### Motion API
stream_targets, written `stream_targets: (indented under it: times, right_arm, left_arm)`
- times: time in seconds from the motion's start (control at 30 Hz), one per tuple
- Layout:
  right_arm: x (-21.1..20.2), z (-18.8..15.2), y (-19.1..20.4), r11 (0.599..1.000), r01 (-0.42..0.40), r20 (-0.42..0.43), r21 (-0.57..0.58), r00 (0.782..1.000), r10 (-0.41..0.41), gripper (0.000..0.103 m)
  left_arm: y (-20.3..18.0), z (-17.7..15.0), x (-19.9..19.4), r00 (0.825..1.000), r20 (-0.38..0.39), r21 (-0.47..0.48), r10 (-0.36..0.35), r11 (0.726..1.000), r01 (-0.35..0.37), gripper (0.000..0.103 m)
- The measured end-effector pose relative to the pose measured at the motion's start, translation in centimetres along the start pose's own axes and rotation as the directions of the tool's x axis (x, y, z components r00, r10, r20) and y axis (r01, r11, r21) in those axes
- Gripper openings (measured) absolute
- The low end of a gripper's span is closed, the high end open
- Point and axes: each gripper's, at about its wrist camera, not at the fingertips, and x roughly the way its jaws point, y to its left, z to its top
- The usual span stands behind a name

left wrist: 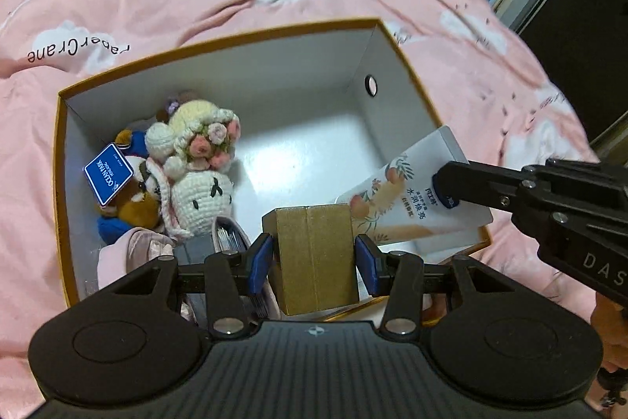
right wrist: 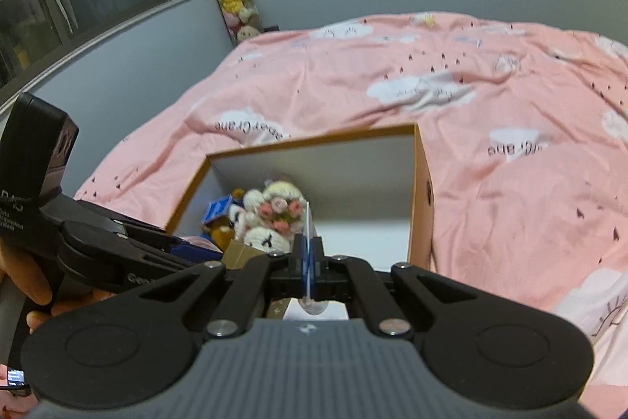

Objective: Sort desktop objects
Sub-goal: 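Carry the gold box and lotion tube into the shoebox with both tools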

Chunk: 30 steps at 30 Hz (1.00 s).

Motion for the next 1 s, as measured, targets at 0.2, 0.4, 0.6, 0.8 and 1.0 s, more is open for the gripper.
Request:
stream_targets:
  times: [0.2, 0.4, 0.6, 0.8, 1.0]
  right_arm:
    - [1.7, -0.5, -0.9, 1.000, -0.002, -0.042, 0.023, 0.999, 0.003, 0.000]
    - [2.9, -0.4, -2.0, 0.998, -0.018, -0.076, 0.061, 0.997, 0.023, 0.000]
    - [3.4, -0.6, -2.5, 0.996, -0.025, -0.085, 0.086, 0.996, 0.033, 0.000]
    - [3.9, -0.7, -2.8, 0.995, -0.027, -0.095, 0.100, 0.995, 0.037, 0.001]
    - [4.8, -0.9, -2.8, 0.993, -0.037, -0.119, 0.111, 0.992, 0.050, 0.001]
  left_arm:
    - [-1.1, 0.5, 1.2, 0.999, -0.005, 0.030, 0.036, 0.999, -0.036, 0.053]
    - [-1.1, 0.8, 2.1, 0.999, -0.002, 0.008, 0.041, 0.999, -0.041, 0.053]
    - [-1.2, 0.7, 2.5, 0.998, 0.034, 0.014, 0.052, 0.999, -0.053, 0.052]
    - [-0.4, 0.2, 3.5, 0.999, -0.007, -0.013, 0.037, 0.999, -0.037, 0.052]
    - [-0.5, -0.1, 4.3, 0.998, -0.058, -0.014, 0.037, 0.999, -0.038, 0.052]
